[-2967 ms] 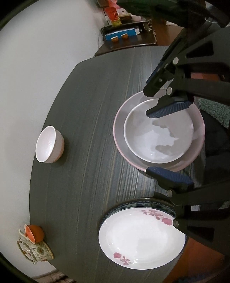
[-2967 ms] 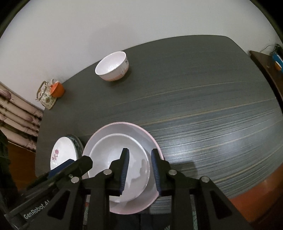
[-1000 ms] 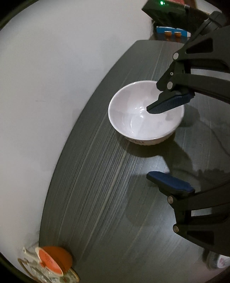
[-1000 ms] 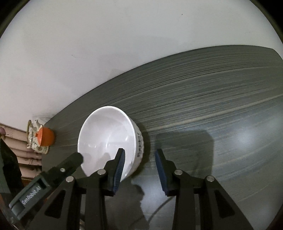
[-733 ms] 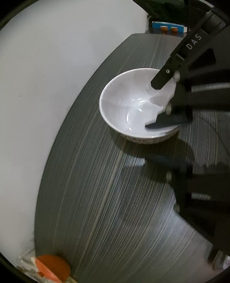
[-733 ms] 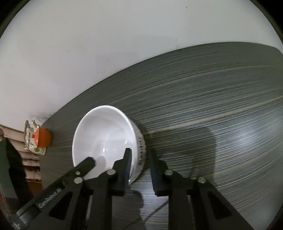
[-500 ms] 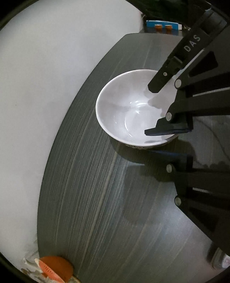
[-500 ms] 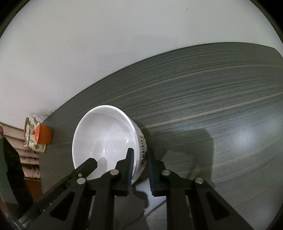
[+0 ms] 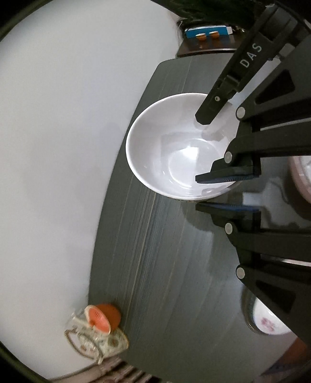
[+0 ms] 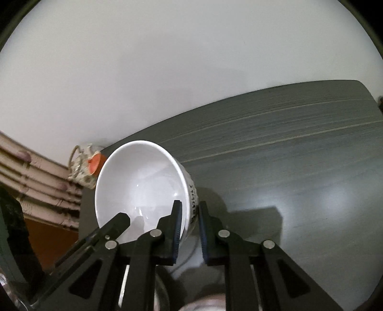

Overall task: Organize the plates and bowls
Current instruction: 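Lift the white bowl with the left tool and carry it over the pink bowl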

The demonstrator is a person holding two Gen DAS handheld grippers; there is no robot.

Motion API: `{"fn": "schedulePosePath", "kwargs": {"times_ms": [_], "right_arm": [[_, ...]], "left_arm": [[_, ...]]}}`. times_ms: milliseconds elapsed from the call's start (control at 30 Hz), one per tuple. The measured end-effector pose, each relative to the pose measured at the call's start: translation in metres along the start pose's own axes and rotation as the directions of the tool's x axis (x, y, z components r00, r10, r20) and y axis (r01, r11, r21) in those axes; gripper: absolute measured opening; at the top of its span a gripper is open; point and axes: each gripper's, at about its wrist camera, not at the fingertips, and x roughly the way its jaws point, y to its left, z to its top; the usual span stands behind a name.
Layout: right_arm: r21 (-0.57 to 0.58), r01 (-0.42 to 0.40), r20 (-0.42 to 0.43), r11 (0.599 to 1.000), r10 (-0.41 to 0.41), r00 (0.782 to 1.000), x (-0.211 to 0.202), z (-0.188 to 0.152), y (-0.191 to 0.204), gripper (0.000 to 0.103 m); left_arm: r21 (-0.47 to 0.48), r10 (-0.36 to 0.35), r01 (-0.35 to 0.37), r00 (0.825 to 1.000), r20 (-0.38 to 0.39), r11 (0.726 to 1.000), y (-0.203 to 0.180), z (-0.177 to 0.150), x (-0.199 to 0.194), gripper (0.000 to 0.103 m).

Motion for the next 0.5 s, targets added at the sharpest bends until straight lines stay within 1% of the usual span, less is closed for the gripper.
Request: {"fn": "schedulePosePath", "kwargs": {"times_ms": [167, 267, 300, 367, 500], "right_arm": [[-0.044, 0.010, 0.035, 0.999, -0.009, 0.999, -0.033, -0.032, 0.013, 0.014], [-0.068, 0.017, 0.056, 0.998, -0.014, 0.998, -0.042, -0.054, 0.024, 0.014], [-0.069, 0.018, 0.061, 0.997, -0.014, 0.998, -0.045, -0.061, 0.025, 0.014], [-0.074, 0.022, 0.069, 0.997, -0.017, 0.997, -0.051, -0.075, 0.024, 0.014], [-0.056, 0.032, 0.072, 0.998, -0.028, 0.997, -0.050, -0.105, 0.026, 0.014]], "left_arm": [[0.038, 0.007, -0.008, 0.999, 0.043, 0.999, -0.013, -0.035, -0.044, 0.015], [0.034, -0.008, 0.007, 0.999, 0.053, 0.999, -0.009, -0.056, -0.066, 0.015], [0.030, -0.012, 0.010, 0.998, 0.059, 0.999, -0.004, -0.059, -0.073, 0.015], [0.026, -0.016, 0.014, 0.998, 0.068, 1.000, -0.003, -0.073, -0.082, 0.015], [0.022, -0.021, 0.020, 0.998, 0.064, 1.000, 0.004, -0.101, -0.084, 0.015]]}}
